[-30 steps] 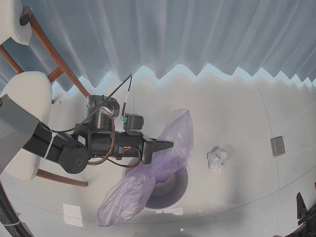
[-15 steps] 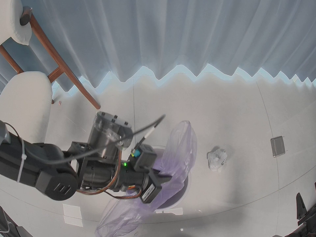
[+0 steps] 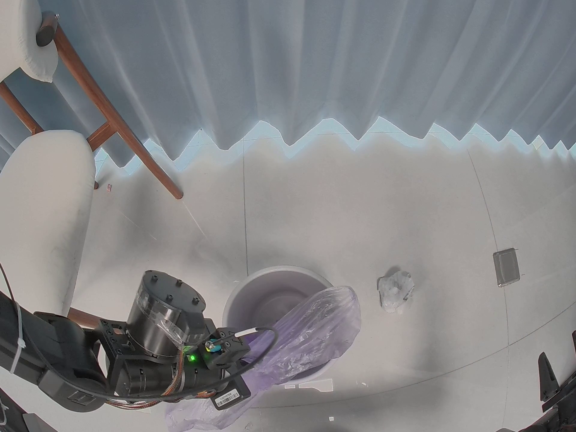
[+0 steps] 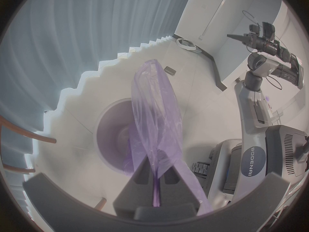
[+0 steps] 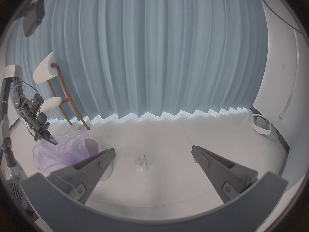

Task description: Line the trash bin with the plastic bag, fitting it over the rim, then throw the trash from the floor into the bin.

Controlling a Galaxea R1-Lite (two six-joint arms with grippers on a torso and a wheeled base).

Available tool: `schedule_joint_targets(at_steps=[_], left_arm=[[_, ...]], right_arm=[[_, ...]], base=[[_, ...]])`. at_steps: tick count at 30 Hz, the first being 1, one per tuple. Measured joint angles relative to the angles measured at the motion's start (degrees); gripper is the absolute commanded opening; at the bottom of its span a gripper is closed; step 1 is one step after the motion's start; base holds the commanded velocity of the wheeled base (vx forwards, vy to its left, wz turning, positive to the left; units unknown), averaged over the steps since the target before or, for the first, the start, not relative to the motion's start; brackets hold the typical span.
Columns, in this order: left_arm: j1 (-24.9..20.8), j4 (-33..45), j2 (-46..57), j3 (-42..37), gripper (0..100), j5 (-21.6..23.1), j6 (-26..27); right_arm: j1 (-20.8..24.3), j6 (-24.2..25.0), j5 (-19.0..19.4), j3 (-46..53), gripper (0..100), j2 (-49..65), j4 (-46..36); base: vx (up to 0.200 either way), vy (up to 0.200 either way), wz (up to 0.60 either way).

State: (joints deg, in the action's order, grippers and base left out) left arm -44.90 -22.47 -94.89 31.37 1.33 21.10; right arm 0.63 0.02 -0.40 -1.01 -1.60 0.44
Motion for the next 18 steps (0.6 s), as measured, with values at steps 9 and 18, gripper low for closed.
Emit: schedule_joint_targets(at_steps=[9,18], left_arm=[[-0.27,-1.06,-0.37,1.68,0,-1.55,-0.41],[-1.07,-1.84,-3.27,7.24,0,-2.01,-1.40]], right_arm=[[2.89,4.43,4.45,-3.62,100,-7.27,3.01],[8.24,26.53,7.20,-11.41,100,-27.37,2.05]], base=[[0.000,0.000,0.00],[0.000,0.000,0.00]])
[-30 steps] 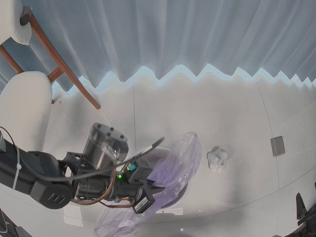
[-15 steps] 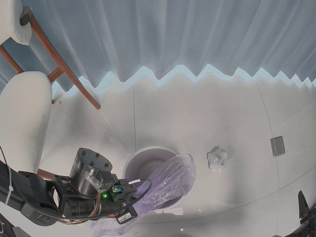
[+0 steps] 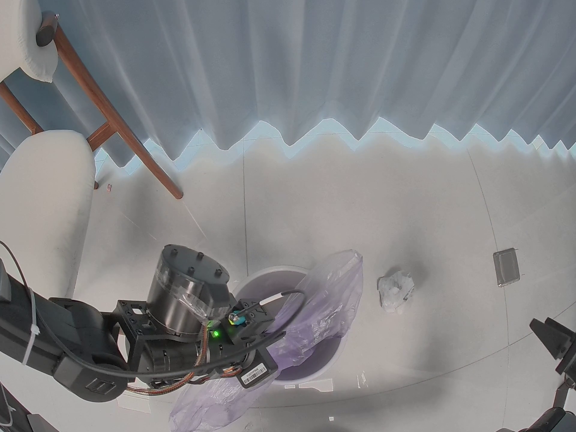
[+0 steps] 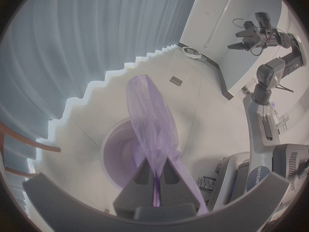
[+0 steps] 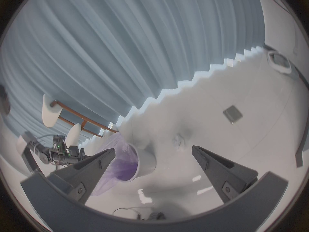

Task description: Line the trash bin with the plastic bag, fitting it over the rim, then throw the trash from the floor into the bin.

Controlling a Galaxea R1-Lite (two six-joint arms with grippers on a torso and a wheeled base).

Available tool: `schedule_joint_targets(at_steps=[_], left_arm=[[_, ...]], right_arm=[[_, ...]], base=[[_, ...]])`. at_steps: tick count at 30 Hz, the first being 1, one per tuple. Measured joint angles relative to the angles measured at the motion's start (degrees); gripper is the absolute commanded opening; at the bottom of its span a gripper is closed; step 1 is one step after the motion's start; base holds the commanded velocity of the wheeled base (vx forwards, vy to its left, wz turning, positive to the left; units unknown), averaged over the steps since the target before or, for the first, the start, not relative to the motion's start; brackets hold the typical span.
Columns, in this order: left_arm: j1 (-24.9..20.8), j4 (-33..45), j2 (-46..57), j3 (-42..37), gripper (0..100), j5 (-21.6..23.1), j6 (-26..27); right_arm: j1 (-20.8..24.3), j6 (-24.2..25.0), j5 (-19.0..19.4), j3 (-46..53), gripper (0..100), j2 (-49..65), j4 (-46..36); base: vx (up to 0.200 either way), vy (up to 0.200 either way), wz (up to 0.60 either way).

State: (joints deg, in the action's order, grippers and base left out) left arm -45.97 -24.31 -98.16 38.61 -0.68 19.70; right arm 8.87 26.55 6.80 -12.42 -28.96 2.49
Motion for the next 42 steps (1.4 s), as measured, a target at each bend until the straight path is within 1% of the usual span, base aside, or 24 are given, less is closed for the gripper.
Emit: schedule_joint_targets(at_steps=[5,8,10,13,15,18,21,27,33,38,42], left_arm=[[-0.63,-0.21,-1.29,1.60,0,-0.22,-1.15],[-1.07,-0.56,-2.06,2.34,0,-0.32,-1.72],[-1.29,-0.82,-2.54,2.68,0,-0.35,-2.00],[-1.63,-1.23,-3.24,3.08,0,-0.38,-2.35],[-1.84,-1.41,-3.60,3.28,0,-0.43,-2.49],[-2.18,-1.69,-4.16,3.58,0,-0.43,-2.66],[-2.45,-1.96,-4.66,3.80,0,-0.44,-2.77],[-3.11,-2.07,-4.90,2.97,0,-0.43,-2.84],[-3.64,-2.13,-4.88,2.12,0,-0.44,-2.77],[-4.17,-2.16,-4.86,1.41,0,-0.44,-2.60],[-4.61,-2.38,-4.82,0.37,0,-0.43,-2.52]], right_arm=[[4.24,7.00,0.89,-5.63,100,-13.62,-0.17],[8.13,10.69,1.22,-8.80,100,-22.14,0.02],[12.01,12.64,1.38,-11.06,100,-27.54,0.38],[17.47,14.56,1.60,-14.56,100,-34.46,1.06],[20.33,15.46,1.68,-16.71,100,-38.78,1.80],[22.71,16.51,1.73,-20.08,100,-44.81,4.53],[23.78,17.19,1.73,-22.80,100,-49.66,7.23],[24.69,17.63,1.43,-27.51,100,-57.00,7.23],[24.88,16.93,-0.54,-30.32,100,-62.65,7.25],[25.14,16.31,-1.30,-34.13,100,-66.60,7.19],[27.00,15.43,-3.52,-37.88,100,-69.29,7.14]], base=[[0.000,0.000,0.00],[0.000,0.000,0.00],[0.000,0.000,0.00],[0.000,0.000,0.00],[0.000,0.000,0.00],[0.000,0.000,0.00],[0.000,0.000,0.00],[0.000,0.000,0.00],[0.000,0.000,0.00],[0.000,0.000,0.00],[0.000,0.000,0.00]])
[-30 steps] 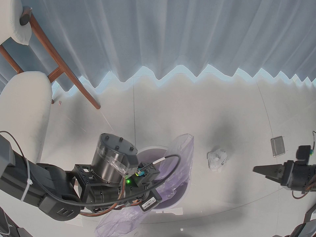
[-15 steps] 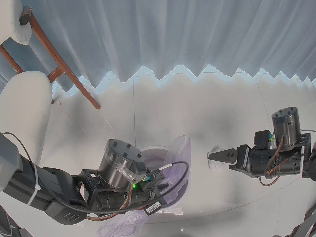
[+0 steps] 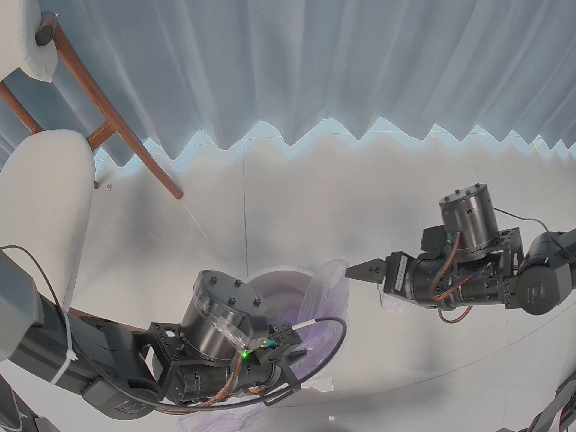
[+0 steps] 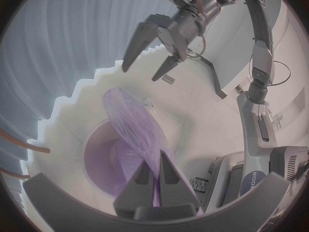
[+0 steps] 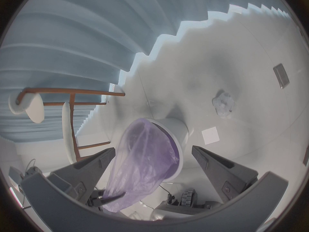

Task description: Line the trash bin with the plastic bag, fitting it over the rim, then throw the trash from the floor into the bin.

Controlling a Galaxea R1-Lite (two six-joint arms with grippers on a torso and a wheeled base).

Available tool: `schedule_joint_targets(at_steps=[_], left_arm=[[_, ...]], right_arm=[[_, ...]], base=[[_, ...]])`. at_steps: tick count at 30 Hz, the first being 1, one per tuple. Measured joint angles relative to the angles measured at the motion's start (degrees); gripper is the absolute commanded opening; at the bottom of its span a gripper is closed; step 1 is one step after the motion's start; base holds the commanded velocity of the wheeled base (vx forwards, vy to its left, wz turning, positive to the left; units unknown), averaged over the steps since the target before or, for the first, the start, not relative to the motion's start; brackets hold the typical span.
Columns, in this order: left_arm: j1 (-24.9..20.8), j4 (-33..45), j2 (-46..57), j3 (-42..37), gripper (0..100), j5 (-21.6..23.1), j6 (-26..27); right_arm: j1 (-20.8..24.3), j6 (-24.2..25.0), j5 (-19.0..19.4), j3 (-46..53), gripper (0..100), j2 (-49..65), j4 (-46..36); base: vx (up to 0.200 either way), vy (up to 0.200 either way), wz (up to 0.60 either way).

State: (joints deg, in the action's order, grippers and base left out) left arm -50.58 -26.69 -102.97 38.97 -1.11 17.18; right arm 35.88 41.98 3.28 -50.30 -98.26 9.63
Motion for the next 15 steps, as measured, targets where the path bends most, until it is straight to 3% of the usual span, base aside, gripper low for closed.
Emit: schedule_joint_targets(at_steps=[5,15], left_arm=[[-0.52,-0.29,0.06,-1.02,0,-0.01,0.04],[-1.29,-0.30,0.16,-1.49,0,-0.04,-0.10]], right_arm=[[2.13,-4.46,-2.62,-1.38,100,-3.51,0.13],[2.96,-7.42,-2.90,-1.79,100,-8.06,0.49]], base=[[0.000,0.000,0.00],[0.000,0.000,0.00]])
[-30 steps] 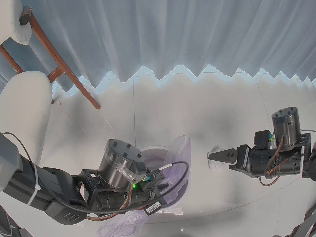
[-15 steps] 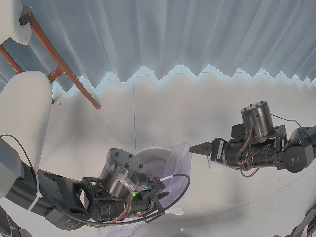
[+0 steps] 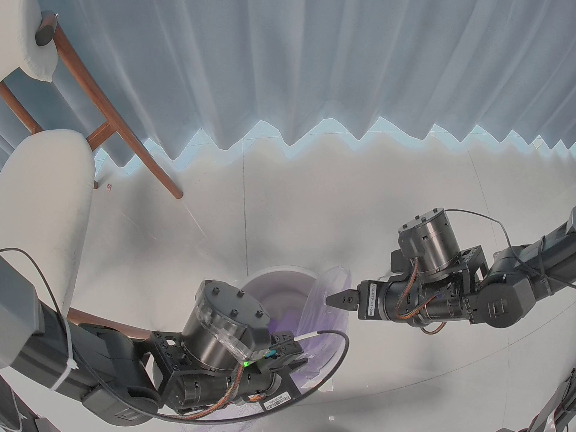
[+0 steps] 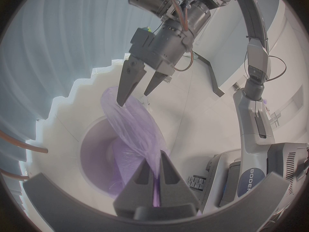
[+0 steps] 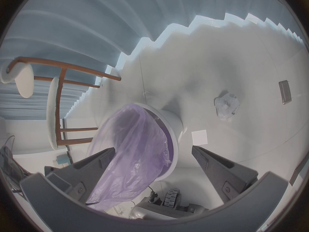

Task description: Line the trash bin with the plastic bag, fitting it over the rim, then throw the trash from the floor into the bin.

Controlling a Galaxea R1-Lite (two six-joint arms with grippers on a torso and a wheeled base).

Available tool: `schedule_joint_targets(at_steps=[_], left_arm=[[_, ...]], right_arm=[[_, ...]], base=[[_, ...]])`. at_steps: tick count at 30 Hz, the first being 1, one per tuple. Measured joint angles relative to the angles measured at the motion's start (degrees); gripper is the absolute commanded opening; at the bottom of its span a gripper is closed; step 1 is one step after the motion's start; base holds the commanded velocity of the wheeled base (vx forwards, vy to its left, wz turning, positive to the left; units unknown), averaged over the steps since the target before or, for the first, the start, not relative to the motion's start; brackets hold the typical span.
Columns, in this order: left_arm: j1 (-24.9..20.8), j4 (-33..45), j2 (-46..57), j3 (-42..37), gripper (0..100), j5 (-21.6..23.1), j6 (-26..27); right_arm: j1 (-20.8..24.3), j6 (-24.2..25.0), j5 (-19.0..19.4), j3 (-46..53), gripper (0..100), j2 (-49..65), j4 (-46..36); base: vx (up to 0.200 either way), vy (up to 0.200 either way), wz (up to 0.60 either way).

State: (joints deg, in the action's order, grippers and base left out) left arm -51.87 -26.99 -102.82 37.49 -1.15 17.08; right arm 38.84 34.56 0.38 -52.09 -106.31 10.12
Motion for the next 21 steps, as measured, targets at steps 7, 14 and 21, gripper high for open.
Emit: schedule_joint_targets(at_steps=[7,14,21], left_arm=[[-0.16,0.01,0.01,0.07,0,-0.07,-0.22],[0.17,-0.11,0.00,0.46,0,-0.13,-0.55],[-0.05,-0.02,0.04,0.51,0,0.00,-1.62]], right_arm=[[2.19,0.26,-0.40,2.15,100,-0.49,-0.13],[4.12,0.50,-1.41,5.32,0,0.28,0.13],[5.42,4.14,-1.96,3.94,0,0.26,0.13]], base=[[0.000,0.000,0.00],[0.000,0.000,0.00],[0.000,0.000,0.00]])
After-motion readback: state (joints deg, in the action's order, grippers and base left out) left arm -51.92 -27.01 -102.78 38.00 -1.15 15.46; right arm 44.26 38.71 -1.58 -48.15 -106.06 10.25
